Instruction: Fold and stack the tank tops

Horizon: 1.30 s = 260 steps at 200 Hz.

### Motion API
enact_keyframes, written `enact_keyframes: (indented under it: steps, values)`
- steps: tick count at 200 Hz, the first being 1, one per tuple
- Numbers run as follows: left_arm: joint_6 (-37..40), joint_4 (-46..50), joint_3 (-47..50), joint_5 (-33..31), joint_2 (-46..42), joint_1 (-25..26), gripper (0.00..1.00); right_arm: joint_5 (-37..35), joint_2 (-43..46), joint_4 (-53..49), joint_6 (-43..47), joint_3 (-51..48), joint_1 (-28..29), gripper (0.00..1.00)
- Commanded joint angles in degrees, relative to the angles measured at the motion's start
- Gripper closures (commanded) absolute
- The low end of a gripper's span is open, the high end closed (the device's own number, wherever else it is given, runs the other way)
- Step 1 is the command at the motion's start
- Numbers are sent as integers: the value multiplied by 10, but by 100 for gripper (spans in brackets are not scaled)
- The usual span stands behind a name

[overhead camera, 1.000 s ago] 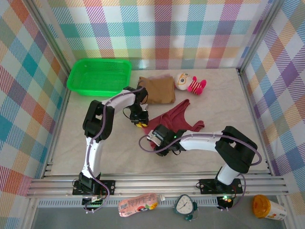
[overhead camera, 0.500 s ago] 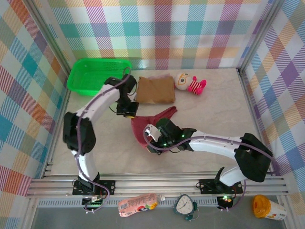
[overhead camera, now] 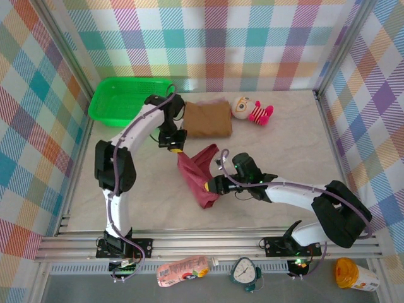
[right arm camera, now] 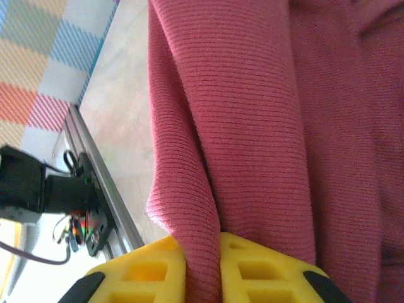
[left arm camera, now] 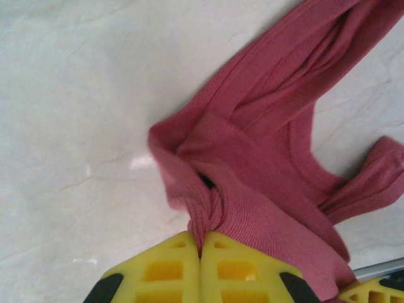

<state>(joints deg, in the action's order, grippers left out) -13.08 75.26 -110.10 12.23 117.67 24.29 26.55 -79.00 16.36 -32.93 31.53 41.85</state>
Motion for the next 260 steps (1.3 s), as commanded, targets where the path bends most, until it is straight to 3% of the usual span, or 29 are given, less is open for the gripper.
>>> enact_keyframes:
  steps: [1,60,141,171,189,207,237,260]
  values:
    - [-2,27,-76,19,56,15,94,30,8,56,-58,-24,-27,82]
    - [-10,37,-252,53,182,34,91,4,24,49,-68,-55,-98,78]
    - [-27,-60,-287,113,226,54,87,-53,35,-7,-40,-77,-177,77]
    - [-30,-106,-287,143,238,62,75,-87,33,-20,-36,-83,-199,75]
    - [-29,-137,-288,136,228,67,58,-124,35,-15,-47,-95,-219,75]
    - [-25,-156,-289,126,213,68,50,-141,29,-17,-53,-96,-232,74]
    - [5,-126,-277,97,183,69,47,-187,39,-39,-72,-101,-251,67]
    - [37,-107,-192,61,143,70,46,-184,63,-73,-44,-87,-260,63]
